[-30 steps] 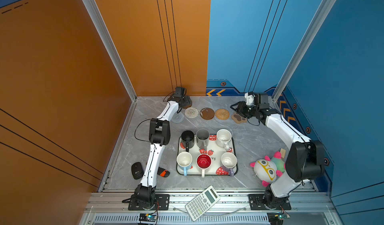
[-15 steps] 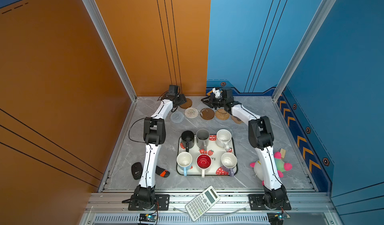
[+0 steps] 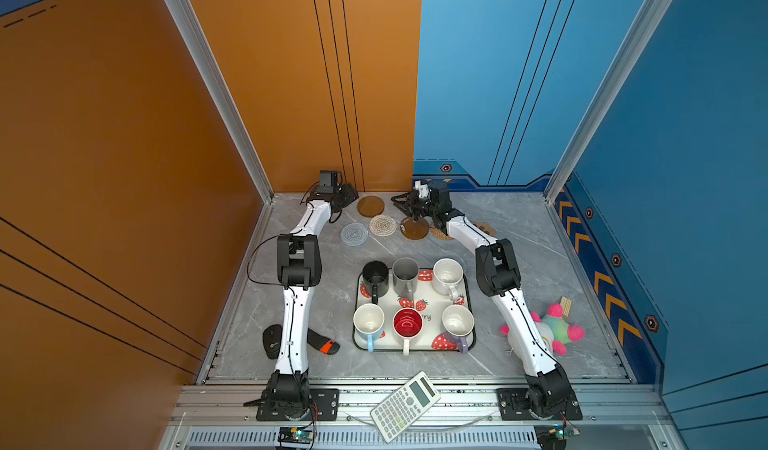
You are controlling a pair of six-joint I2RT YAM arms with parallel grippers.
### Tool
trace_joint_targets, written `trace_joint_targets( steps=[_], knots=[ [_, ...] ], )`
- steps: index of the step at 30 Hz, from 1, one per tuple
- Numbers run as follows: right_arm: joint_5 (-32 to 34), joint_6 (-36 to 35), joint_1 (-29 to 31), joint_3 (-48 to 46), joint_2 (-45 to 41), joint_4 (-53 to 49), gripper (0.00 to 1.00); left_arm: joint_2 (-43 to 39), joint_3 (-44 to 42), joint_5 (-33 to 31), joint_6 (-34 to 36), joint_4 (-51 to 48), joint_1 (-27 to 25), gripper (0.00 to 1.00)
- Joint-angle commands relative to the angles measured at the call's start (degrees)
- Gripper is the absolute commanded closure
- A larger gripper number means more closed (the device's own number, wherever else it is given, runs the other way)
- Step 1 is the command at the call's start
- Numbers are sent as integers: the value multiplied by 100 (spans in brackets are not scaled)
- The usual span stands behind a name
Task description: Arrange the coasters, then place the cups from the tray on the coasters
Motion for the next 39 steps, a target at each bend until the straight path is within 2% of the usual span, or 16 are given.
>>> trace_joint_targets(
  steps=[1,12,17,24,31,39],
  knots=[
    [349,188,12,301,147,159,73,408,119,359,-292,507,-13,34],
    [219,350,-6,302,201,272,73,1155,592,557,-895,1667,-16,35],
    [38,477,-38,193,114,482,74,1655,1181,826,-1209,2030,-90,35],
    [87,509,-248,-1206,-829,1294,74,1780,1102,1071,-1346,2407,-318,37],
    [79,262,-453,-2342,-1770,1568,74,1804,1054,1402,-1290,2432,-424,37],
    [61,-90,-489,-2747,-2140,1290,75,1776,959,1859,-1198,2432,-522,35]
  ],
)
